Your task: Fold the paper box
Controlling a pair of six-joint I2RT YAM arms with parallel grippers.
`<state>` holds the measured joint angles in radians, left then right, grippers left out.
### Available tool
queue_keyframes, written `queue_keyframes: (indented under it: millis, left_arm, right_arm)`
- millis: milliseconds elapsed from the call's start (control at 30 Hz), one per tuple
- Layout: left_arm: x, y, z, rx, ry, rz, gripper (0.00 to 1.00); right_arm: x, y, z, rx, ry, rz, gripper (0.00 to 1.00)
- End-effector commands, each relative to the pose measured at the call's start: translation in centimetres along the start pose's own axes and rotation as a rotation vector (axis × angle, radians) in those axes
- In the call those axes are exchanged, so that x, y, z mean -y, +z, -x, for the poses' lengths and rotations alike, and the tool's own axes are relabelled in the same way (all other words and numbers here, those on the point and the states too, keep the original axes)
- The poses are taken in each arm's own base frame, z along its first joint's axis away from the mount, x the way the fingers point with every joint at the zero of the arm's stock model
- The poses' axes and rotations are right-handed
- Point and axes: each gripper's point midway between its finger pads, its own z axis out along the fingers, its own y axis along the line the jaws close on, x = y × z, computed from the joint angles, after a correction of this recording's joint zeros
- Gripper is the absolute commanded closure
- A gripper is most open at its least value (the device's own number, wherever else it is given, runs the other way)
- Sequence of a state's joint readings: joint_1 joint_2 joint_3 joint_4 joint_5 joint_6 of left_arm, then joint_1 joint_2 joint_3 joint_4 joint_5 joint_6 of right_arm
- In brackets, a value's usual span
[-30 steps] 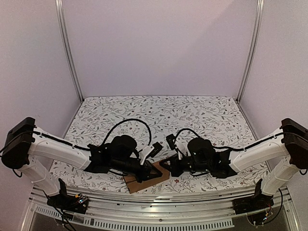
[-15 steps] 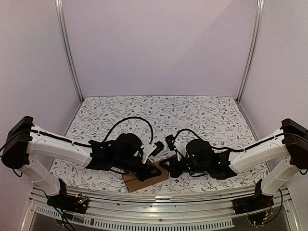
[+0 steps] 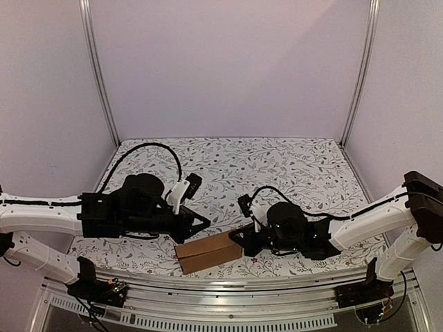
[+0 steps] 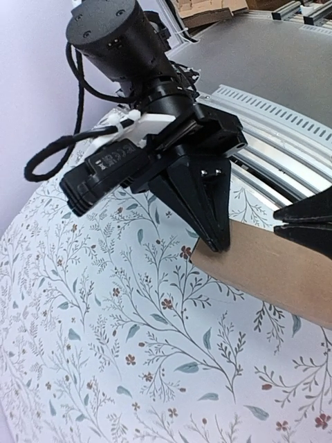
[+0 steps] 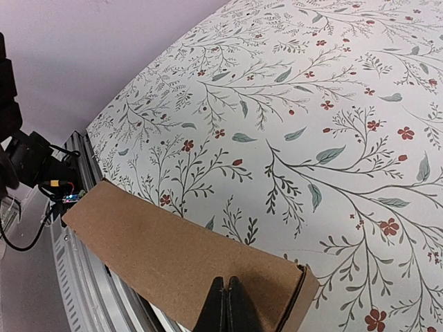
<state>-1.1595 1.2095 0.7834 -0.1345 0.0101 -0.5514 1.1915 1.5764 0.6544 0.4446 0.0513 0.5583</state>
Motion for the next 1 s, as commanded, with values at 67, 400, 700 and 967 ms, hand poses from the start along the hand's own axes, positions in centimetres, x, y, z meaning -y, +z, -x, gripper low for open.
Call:
queue_keyframes:
  millis: [67,400,700,967]
  left_arm:
    - [-4.6,-2.9,-4.4,-0.011,-0.099,0.163,1.0]
    - [-7.2,-2.5,-11.0,-0.097,-0.258,0.168,1.0]
    - [-6.5,-3.1,-10.7,-0.105,-0.25,0.137,1.0]
    - [-3.4,-5.6,-6.4,-0.012,-0.211,0.027,1.0]
  right_arm:
    - [3.0,0.1,-5.5,-0.183,-0.033,-0.109,1.0]
    - [2.6,-0.1,-5.1,-0.196,-0.045,-0.118,1.0]
    - [2.7,0.1,-5.0,-0.206,-0.048,-0.13,1.0]
    - [2.7,0.3,-5.5,-0.222,-0.045,-0.128,1.0]
